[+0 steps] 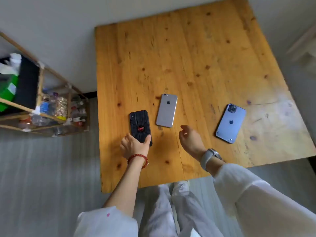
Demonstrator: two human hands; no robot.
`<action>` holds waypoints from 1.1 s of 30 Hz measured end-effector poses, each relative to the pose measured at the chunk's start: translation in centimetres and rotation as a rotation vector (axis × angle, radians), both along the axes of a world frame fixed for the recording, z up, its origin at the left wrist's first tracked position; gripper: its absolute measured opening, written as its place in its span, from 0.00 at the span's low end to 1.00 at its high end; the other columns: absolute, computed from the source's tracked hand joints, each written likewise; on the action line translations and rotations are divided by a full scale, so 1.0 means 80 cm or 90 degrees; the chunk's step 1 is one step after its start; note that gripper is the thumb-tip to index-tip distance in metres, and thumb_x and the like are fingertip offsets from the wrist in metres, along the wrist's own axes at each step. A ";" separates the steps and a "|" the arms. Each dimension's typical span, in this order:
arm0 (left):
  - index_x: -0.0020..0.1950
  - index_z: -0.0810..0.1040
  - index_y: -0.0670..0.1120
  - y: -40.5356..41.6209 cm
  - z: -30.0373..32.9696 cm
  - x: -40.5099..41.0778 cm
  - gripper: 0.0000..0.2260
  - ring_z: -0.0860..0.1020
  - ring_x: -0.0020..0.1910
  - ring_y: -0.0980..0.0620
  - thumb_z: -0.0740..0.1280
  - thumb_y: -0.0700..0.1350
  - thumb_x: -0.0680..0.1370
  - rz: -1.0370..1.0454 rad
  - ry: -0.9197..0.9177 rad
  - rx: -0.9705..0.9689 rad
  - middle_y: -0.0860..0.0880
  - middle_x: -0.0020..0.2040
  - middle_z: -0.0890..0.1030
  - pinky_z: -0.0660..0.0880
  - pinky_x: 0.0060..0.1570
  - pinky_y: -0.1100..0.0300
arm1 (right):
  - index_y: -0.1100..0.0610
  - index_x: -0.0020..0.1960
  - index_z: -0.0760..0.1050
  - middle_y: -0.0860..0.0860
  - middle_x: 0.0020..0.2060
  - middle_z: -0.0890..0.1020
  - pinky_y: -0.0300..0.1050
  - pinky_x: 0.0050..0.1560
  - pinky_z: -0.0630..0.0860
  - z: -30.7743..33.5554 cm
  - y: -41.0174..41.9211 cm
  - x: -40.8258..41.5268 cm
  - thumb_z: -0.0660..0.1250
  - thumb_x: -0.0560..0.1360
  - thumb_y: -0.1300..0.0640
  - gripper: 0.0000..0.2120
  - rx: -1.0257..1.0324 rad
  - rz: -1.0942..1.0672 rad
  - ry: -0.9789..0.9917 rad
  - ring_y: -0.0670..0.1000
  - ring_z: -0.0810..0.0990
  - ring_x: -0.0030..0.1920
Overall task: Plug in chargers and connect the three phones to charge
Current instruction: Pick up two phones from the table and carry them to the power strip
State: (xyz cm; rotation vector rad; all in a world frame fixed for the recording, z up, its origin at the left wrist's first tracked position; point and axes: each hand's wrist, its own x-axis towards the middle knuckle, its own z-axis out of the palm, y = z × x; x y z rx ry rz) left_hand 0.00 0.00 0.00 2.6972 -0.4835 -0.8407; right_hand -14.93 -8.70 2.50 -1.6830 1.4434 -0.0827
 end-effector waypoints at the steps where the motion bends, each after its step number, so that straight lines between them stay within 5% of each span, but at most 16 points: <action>1: 0.72 0.53 0.41 -0.008 -0.007 0.005 0.42 0.56 0.69 0.41 0.65 0.64 0.69 -0.002 -0.010 0.036 0.43 0.72 0.56 0.62 0.64 0.44 | 0.62 0.65 0.67 0.61 0.61 0.76 0.48 0.55 0.72 -0.008 -0.011 0.011 0.55 0.77 0.58 0.18 0.012 0.002 0.013 0.60 0.75 0.58; 9: 0.68 0.60 0.40 -0.026 -0.045 0.019 0.44 0.62 0.63 0.43 0.73 0.60 0.62 -0.044 -0.119 -0.003 0.45 0.69 0.62 0.63 0.57 0.47 | 0.62 0.61 0.63 0.60 0.60 0.70 0.56 0.56 0.72 -0.036 -0.056 0.088 0.67 0.70 0.43 0.30 0.039 -0.114 0.113 0.61 0.70 0.59; 13: 0.66 0.62 0.39 -0.024 -0.042 0.041 0.43 0.64 0.62 0.41 0.76 0.56 0.60 -0.063 -0.074 -0.049 0.43 0.68 0.63 0.65 0.58 0.46 | 0.60 0.63 0.59 0.58 0.60 0.68 0.57 0.53 0.68 -0.033 -0.055 0.125 0.72 0.66 0.47 0.35 0.069 -0.187 0.214 0.60 0.66 0.61; 20: 0.67 0.58 0.43 -0.029 -0.033 0.084 0.40 0.72 0.57 0.42 0.77 0.45 0.62 -0.135 0.077 -0.150 0.40 0.62 0.70 0.70 0.47 0.55 | 0.63 0.59 0.61 0.61 0.59 0.68 0.57 0.57 0.71 -0.033 -0.060 0.144 0.74 0.66 0.56 0.30 0.126 -0.276 0.137 0.61 0.68 0.58; 23: 0.66 0.64 0.42 -0.031 -0.030 0.101 0.29 0.74 0.57 0.42 0.72 0.46 0.69 -0.181 0.087 -0.155 0.41 0.60 0.75 0.69 0.47 0.58 | 0.62 0.58 0.64 0.61 0.57 0.71 0.54 0.48 0.75 -0.031 -0.051 0.135 0.67 0.72 0.57 0.19 0.116 -0.268 0.054 0.60 0.73 0.52; 27: 0.64 0.67 0.40 -0.030 -0.014 0.100 0.19 0.76 0.56 0.41 0.62 0.46 0.76 -0.280 0.056 -0.180 0.40 0.59 0.77 0.69 0.46 0.59 | 0.57 0.48 0.65 0.57 0.41 0.76 0.44 0.30 0.63 -0.019 -0.020 0.096 0.56 0.77 0.58 0.03 0.062 -0.239 0.032 0.53 0.71 0.35; 33: 0.64 0.66 0.40 -0.033 0.018 0.037 0.15 0.75 0.52 0.44 0.59 0.43 0.78 -0.404 0.152 -0.233 0.40 0.59 0.77 0.70 0.45 0.59 | 0.56 0.49 0.65 0.55 0.38 0.75 0.47 0.33 0.63 0.013 0.075 -0.006 0.56 0.77 0.58 0.02 0.011 -0.332 0.026 0.58 0.72 0.36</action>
